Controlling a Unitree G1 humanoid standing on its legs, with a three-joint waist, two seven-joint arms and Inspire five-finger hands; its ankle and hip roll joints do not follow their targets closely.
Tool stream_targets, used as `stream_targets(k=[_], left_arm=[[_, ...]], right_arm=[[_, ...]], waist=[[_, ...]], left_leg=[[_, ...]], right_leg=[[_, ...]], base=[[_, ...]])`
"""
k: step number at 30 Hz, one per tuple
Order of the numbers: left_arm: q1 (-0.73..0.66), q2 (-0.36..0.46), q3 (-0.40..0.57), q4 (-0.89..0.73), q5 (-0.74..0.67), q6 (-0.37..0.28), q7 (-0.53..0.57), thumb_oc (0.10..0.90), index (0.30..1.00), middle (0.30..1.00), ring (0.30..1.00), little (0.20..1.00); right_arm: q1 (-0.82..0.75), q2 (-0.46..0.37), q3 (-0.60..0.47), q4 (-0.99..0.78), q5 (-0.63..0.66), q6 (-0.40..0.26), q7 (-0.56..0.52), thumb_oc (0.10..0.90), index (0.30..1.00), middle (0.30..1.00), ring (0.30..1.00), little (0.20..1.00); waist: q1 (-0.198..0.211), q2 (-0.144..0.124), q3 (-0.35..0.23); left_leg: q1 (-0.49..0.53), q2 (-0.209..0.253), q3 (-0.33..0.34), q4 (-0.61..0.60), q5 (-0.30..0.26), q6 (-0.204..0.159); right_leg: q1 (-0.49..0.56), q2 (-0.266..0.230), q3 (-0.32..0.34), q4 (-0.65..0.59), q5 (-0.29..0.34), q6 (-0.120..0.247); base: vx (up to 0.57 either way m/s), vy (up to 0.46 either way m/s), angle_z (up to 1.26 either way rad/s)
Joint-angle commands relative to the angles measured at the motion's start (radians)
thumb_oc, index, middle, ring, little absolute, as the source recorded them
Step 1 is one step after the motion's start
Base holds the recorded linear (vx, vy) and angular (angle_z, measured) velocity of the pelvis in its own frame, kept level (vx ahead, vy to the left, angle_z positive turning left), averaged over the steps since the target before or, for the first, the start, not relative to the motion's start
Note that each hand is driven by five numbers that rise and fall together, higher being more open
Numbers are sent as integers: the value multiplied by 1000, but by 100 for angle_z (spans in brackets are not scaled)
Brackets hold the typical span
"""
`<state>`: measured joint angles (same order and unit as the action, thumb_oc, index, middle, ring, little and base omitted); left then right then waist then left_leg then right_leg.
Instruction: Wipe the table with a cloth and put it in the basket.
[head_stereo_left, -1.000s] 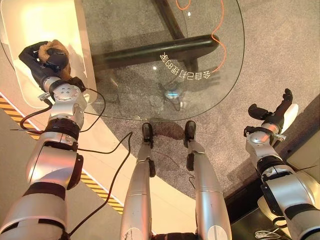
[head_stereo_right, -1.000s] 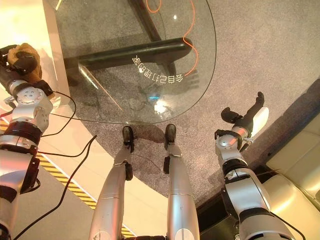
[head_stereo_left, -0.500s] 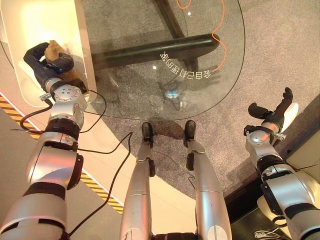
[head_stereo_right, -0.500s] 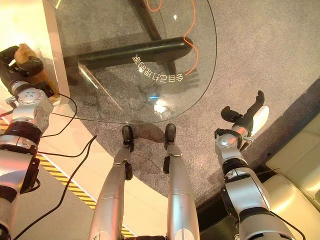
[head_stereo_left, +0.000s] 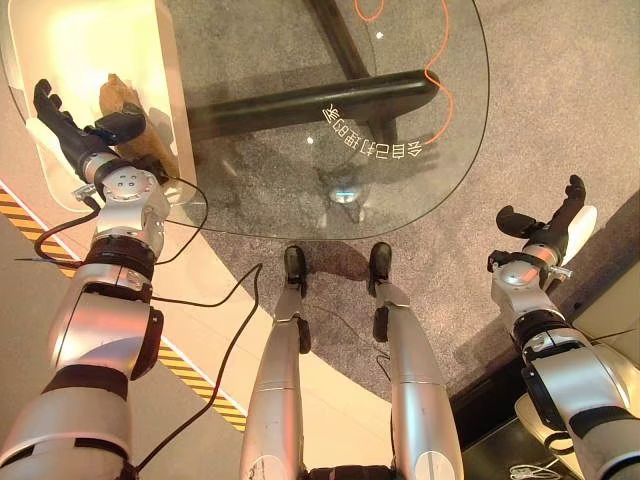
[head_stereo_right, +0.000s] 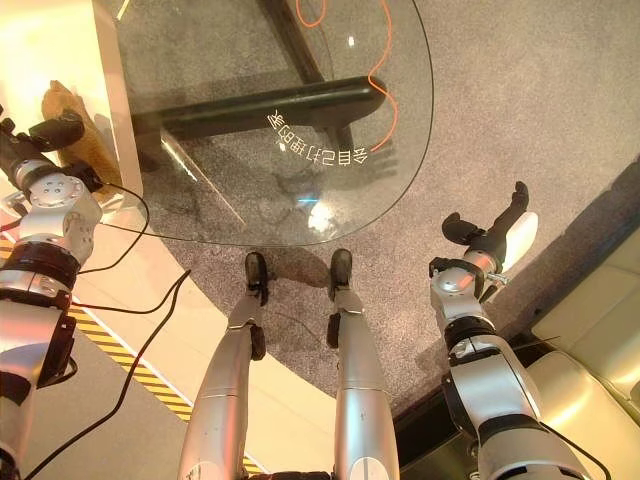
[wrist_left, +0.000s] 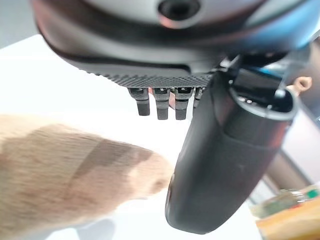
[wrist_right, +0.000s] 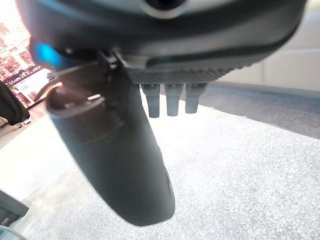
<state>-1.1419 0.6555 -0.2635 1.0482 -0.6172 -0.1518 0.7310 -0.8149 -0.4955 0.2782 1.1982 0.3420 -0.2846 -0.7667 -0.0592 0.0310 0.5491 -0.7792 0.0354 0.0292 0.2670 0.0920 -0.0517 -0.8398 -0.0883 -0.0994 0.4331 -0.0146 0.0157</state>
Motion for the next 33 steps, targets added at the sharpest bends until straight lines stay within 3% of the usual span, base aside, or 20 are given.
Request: stream_targets(k=[1, 4, 11, 17, 22, 24, 27, 29, 33], left_arm=[[3, 147, 62, -67, 53, -167, 77, 800, 900, 900, 900, 900], [62, 172, 99, -107, 54, -212, 70, 800, 900, 900, 900, 900], [315, 215, 254, -223, -7, -249, -55, 800, 900, 900, 900, 900], [558, 192, 393, -227, -43, -224, -216, 800, 900, 900, 900, 900], [741, 130, 465, -205, -58, -138, -420, 800, 900, 900, 900, 900], [839, 64, 481, -187, -38, -122, -488, 800, 900, 900, 900, 900], [940, -12, 486, -136, -53, -107, -583, 800, 900, 900, 900, 900], [976, -49, 478, -93, -68, -54, -639, 800, 900, 900, 900, 900], [1035, -173, 417, 59, 37, -51, -733, 800, 900, 900, 900, 900]], right_arm=[[83, -58, -36, -4, 18, -42, -22, 800, 900, 900, 900, 900], [146, -50, -65, 3, 3, -46, 9, 800, 900, 900, 900, 900], [358, -47, -134, 0, -5, -4, 146, 800, 900, 900, 900, 900], [515, -46, -198, 34, -30, 52, 304, 800, 900, 900, 900, 900], [626, -8, -229, 43, -74, 98, 376, 800, 900, 900, 900, 900], [679, 29, -247, 50, -110, 107, 394, 800, 900, 900, 900, 900], [722, 60, -248, 59, -170, 120, 416, 800, 900, 900, 900, 900], [739, 69, -237, 68, -199, 139, 444, 800, 900, 900, 900, 900], [750, 102, -207, 104, -258, 192, 500, 800, 900, 900, 900, 900]], waist=[[14, -3, -29], [17, -5, -29], [44, -3, -186], [65, 1, -327], [74, 0, -420], [82, -3, -457], [85, -7, -476], [86, -9, -484], [85, -14, -499]], left_leg=[[147, -48, 45, 16, -103, -2], [250, -50, 46, -26, -100, -6], [468, -59, 43, -174, -91, -10], [648, -57, 42, -295, -88, -9], [743, -50, 34, -352, -88, -9], [771, -51, 19, -354, -98, -5], [797, -50, 15, -354, -108, 0], [809, -51, 13, -354, -114, 3], [832, -48, 18, -354, -121, 7]], right_leg=[[160, 48, -27, -55, -56, 40], [266, 40, -26, -103, -50, 51], [494, -4, -31, -257, -21, 80], [690, -18, -58, -372, -9, 96], [795, -20, -73, -433, 5, 107], [830, -17, -75, -446, 2, 109], [860, -19, -75, -457, 0, 111], [875, -16, -74, -462, -2, 110], [900, -11, -76, -469, -5, 104]], base=[[7, -35, 2], [19, -11, -2], [115, -31, -10], [175, -13, -2], [144, -27, 13], [118, -24, 11], [50, -8, 9], [30, -7, 2], [8, -3, 0]])
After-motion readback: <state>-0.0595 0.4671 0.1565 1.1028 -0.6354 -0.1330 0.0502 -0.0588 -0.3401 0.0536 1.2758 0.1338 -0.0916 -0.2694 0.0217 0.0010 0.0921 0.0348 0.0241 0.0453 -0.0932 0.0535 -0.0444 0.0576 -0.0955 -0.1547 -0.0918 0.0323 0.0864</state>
